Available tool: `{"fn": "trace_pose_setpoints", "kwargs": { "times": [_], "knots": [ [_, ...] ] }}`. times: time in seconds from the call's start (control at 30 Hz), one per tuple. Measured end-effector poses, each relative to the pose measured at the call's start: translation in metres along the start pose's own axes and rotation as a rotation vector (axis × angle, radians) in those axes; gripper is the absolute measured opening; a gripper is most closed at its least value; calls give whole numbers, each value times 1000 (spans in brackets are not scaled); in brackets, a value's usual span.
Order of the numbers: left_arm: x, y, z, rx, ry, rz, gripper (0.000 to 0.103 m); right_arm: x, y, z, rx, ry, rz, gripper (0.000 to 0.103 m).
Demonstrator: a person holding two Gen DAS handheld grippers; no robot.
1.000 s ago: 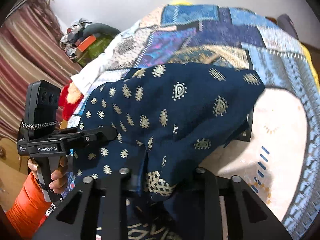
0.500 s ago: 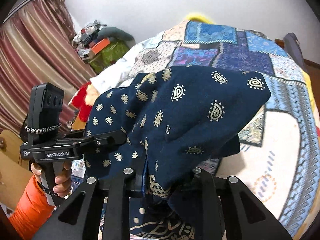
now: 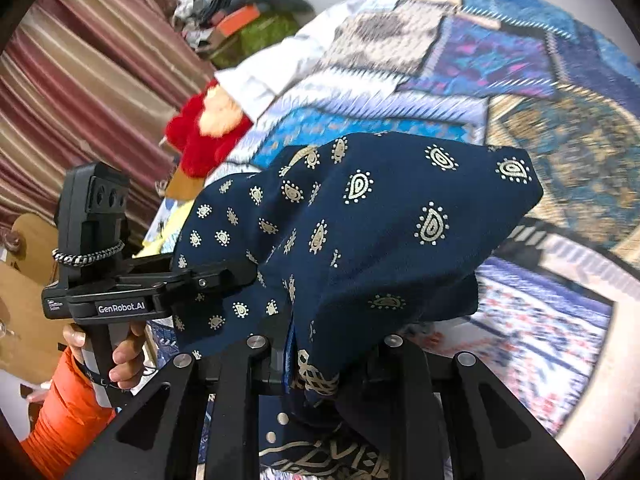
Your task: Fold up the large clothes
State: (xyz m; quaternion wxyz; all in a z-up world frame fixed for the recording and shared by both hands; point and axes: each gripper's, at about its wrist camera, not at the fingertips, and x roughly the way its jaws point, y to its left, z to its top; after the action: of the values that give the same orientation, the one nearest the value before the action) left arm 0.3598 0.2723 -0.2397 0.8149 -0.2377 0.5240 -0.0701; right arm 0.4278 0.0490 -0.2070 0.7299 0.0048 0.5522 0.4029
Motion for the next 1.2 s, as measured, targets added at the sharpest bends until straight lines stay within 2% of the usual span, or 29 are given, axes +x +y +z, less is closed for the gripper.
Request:
{"fn": "trace_pose_setpoints", "kwargs": {
  "times": [0.1,0.17,0.43,0.5,0.63,0.73,0.8,0.9,0.93,0.97,1.03,1.1,1.2],
  "knots": [
    [4,17,-2,-18,-10,-19,58,23,5,2,-18,29,-18,20],
    [4,21,-5,-13,-29,-24,63,33,5,4,-33,34,-51,21],
    [4,10,-11,40,-58,59,70,46,8,1,-140,47,-159,26],
    [1,5,-11,47,-60,87,70,43,11,-2,-171,53,-190,29],
    [-20,-14,-19,121,-104,206,69,30,14,-8,-198,67,-257,41],
    [-36,-27,-32,194,-139,293,69,10,21,-18,-260,41,-321,42],
    [-42,-33,-43,220,-138,315,69,-8,28,-27,-309,1,-366,42],
    [-43,-38,-61,241,-118,305,69,-25,36,-38,-338,-28,-380,44],
    [-40,-39,-69,251,-107,306,70,-28,39,-41,-341,-30,-363,54],
    [-36,-41,-75,258,-99,313,71,-29,41,-45,-344,-20,-333,72],
    [-25,-38,-88,267,-77,350,77,-22,43,-52,-348,1,-299,91],
    [-23,-30,-98,247,-82,366,82,-4,44,-61,-378,77,-286,91],
    [-27,-17,-106,193,-75,340,87,20,34,-73,-390,194,-337,91]
  ]
}}
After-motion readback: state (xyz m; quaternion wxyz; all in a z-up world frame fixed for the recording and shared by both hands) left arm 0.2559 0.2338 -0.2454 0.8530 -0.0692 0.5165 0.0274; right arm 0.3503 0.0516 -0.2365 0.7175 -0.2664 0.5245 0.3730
